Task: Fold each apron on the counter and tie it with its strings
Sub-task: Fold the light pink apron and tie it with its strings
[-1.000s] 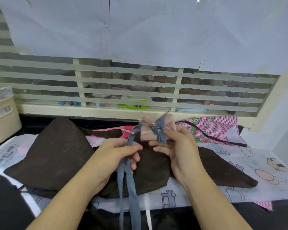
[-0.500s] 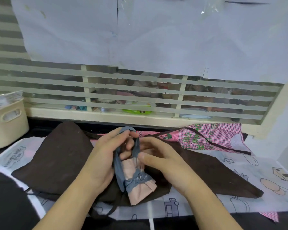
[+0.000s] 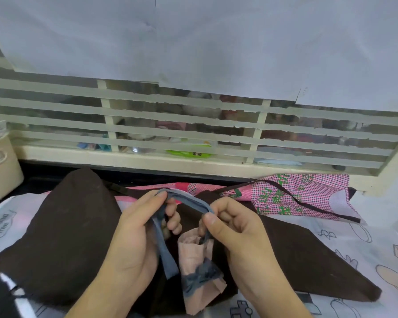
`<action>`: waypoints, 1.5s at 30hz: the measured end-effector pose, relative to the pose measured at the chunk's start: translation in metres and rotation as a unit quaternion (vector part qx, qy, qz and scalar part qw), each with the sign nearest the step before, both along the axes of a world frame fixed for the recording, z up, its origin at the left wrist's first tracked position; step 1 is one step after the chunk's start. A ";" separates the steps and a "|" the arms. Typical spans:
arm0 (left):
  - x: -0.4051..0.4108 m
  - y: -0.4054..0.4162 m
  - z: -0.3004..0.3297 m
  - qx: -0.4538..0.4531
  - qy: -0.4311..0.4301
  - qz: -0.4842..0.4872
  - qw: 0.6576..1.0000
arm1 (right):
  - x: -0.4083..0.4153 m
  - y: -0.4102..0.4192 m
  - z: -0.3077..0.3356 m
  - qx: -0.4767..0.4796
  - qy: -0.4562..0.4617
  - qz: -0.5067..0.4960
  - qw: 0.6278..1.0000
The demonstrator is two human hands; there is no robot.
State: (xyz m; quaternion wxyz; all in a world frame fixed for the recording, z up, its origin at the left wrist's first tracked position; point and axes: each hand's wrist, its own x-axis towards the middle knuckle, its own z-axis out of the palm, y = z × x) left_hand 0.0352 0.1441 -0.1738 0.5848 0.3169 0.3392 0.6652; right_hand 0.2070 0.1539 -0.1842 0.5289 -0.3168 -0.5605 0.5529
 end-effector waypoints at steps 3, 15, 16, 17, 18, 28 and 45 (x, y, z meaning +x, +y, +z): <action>-0.004 0.000 0.008 -0.036 -0.005 0.045 0.998 | -0.002 -0.001 0.010 -0.052 0.012 -0.006 0.999; -0.064 0.001 0.241 -0.042 0.113 0.074 0.990 | -0.054 -0.001 0.238 -0.038 -0.135 0.068 0.988; -0.070 -0.001 0.272 -0.038 0.137 0.069 0.987 | -0.063 -0.001 0.269 -0.030 -0.136 0.078 0.987; -0.072 -0.003 0.288 -0.024 0.162 0.061 0.985 | -0.069 -0.003 0.285 -0.016 -0.139 0.083 0.987; -0.079 -0.005 0.316 -0.018 0.185 0.054 0.981 | -0.077 -0.004 0.315 -0.008 -0.139 0.084 0.987; -0.118 -0.036 0.510 0.004 0.310 0.079 0.947 | -0.114 -0.029 0.518 0.033 -0.020 0.130 0.991; -0.133 -0.059 0.684 0.110 0.228 0.033 0.967 | -0.150 -0.051 0.705 0.251 -0.122 0.005 0.960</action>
